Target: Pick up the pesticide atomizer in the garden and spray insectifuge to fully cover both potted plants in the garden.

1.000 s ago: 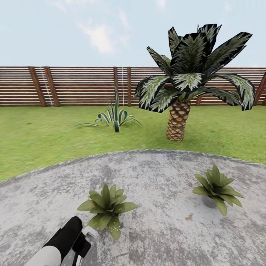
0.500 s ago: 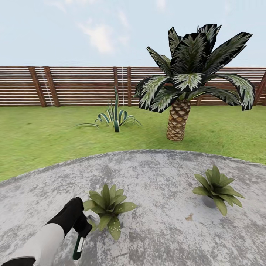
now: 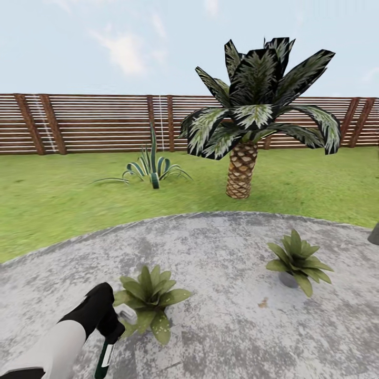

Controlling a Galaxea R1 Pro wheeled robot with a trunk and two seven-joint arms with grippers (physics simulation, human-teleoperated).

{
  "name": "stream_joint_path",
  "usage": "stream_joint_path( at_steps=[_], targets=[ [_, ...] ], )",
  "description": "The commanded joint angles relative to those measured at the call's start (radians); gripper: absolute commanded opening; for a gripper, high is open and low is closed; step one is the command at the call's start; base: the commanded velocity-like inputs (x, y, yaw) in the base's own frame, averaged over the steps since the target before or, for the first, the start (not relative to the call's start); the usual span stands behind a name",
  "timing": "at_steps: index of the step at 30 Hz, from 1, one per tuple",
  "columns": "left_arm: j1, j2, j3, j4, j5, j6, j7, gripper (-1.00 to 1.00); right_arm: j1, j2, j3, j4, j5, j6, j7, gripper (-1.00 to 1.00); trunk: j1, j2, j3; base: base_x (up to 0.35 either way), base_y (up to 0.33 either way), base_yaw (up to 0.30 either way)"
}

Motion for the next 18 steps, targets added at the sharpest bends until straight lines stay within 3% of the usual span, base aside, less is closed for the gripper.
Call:
stream_joint_path(
  at_steps=[1, 7, 11, 18],
  targets=[
    [0.001, 0.003, 0.006, 0.003, -0.007, 0.004, -0.008, -1.0, 0.0, 0.0, -0.008, 0.001, 0.011, -0.004, -0.003, 1.0, 0.0, 0.0, -0.001, 0.0, 0.302, -0.008],
    [0.01, 0.004, 0.004, 0.034, -0.009, 0.002, -0.006, -1.0, -0.001, -0.002, -0.006, 0.001, 0.011, -0.005, -0.003, 1.0, 0.0, 0.0, -0.001, 0.007, 0.279, -0.002],
    [0.019, -0.011, -0.01, 0.055, -0.01, 0.001, -0.004, -1.0, 0.0, -0.015, -0.006, 0.001, 0.011, -0.005, -0.003, 1.0, 0.0, 0.0, -0.001, 0.155, 0.053, 0.0],
    [0.037, -0.043, -0.02, 0.063, -0.011, 0.0, 0.001, -1.0, -0.001, -0.017, -0.007, 0.001, 0.011, -0.002, -0.003, 1.0, 0.0, 0.0, -0.001, 0.05, 0.003, 0.0]
  ],
)
